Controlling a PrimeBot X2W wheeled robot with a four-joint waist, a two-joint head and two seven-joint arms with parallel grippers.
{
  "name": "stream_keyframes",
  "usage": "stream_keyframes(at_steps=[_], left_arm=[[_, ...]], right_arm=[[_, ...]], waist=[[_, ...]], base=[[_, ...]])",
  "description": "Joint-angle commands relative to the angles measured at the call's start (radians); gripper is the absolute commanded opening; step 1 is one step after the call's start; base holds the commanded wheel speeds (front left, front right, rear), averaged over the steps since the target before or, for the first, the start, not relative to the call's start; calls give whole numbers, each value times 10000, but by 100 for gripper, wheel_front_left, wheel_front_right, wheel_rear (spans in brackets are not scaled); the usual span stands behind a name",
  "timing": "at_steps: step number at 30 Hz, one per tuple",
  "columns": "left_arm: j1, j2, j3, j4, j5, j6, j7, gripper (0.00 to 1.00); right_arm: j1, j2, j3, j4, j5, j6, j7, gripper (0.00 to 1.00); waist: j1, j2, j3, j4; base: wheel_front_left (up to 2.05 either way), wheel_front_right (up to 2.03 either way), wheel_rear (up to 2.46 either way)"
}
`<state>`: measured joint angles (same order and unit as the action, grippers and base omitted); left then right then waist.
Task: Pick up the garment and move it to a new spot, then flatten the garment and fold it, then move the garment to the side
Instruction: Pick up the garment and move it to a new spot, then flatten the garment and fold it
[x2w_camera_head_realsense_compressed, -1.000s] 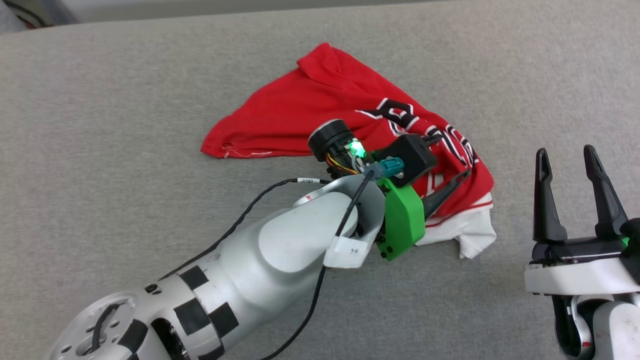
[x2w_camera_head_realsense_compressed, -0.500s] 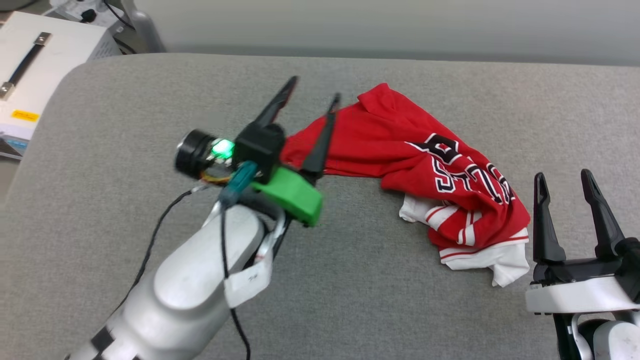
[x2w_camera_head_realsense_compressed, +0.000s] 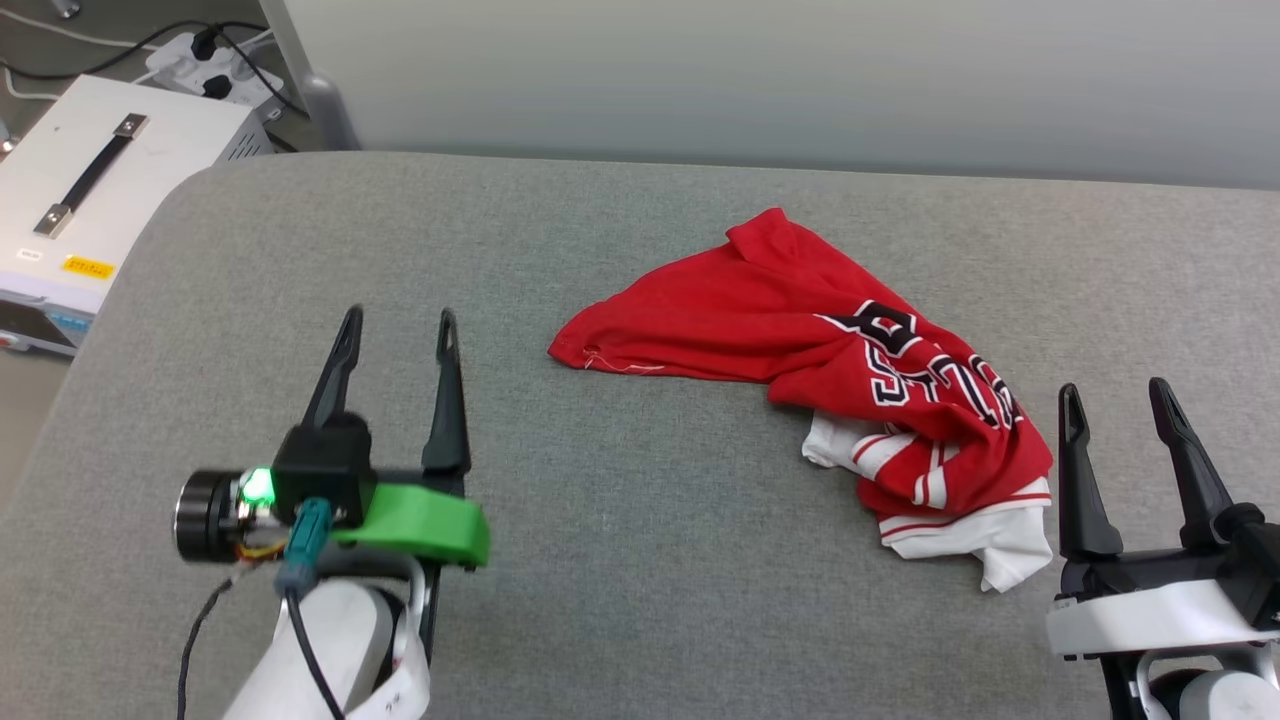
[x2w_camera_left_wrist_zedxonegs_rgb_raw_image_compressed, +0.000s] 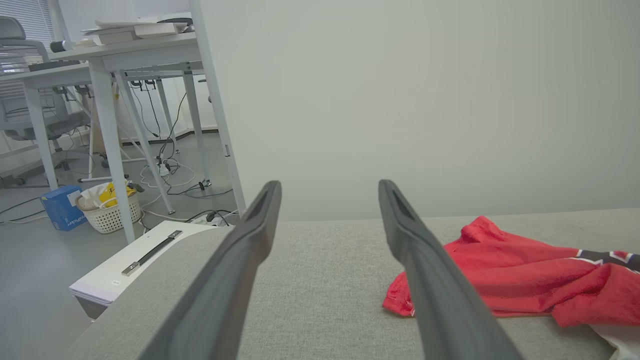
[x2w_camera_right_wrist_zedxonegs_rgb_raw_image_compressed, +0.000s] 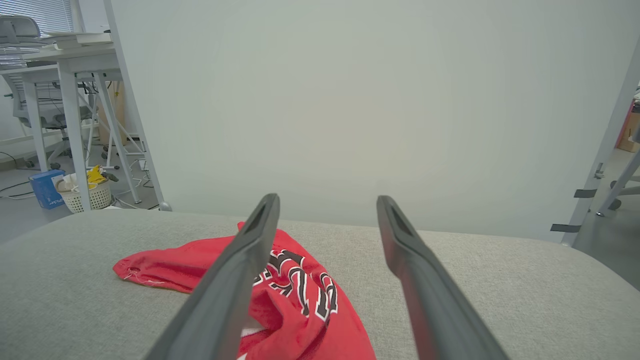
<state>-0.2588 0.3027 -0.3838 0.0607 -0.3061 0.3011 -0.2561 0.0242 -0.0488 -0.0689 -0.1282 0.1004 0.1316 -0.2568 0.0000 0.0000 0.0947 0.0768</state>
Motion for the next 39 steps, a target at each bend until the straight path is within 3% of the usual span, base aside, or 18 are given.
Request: stream_keyframes(at_steps=[1, 8, 21, 39], left_arm=[[430, -139, 222, -59, 224, -145, -56, 100], [1753, -712, 1215, -245, 887, -850, -56, 100], [2800, -1630, 2187, -215, 1742, -2090, -56, 100], [3044, -2186, 3006, -122, 2315, -2785, -57, 100]], right_arm=[[196, -14, -16, 55, 43, -9, -49, 100], [571, -14, 31, 223, 141, -9, -49, 100], [1093, -14, 353, 537, 214, -9, -49, 100], [1190, -14, 435, 748, 207, -9, -49, 100]], waist=[[0, 0, -127, -109], [0, 0, -429, -290], [0, 0, -716, -395], [0, 0, -658, -374]], base=[[0, 0, 0], [0, 0, 0], [0, 0, 0], [0, 0, 0]])
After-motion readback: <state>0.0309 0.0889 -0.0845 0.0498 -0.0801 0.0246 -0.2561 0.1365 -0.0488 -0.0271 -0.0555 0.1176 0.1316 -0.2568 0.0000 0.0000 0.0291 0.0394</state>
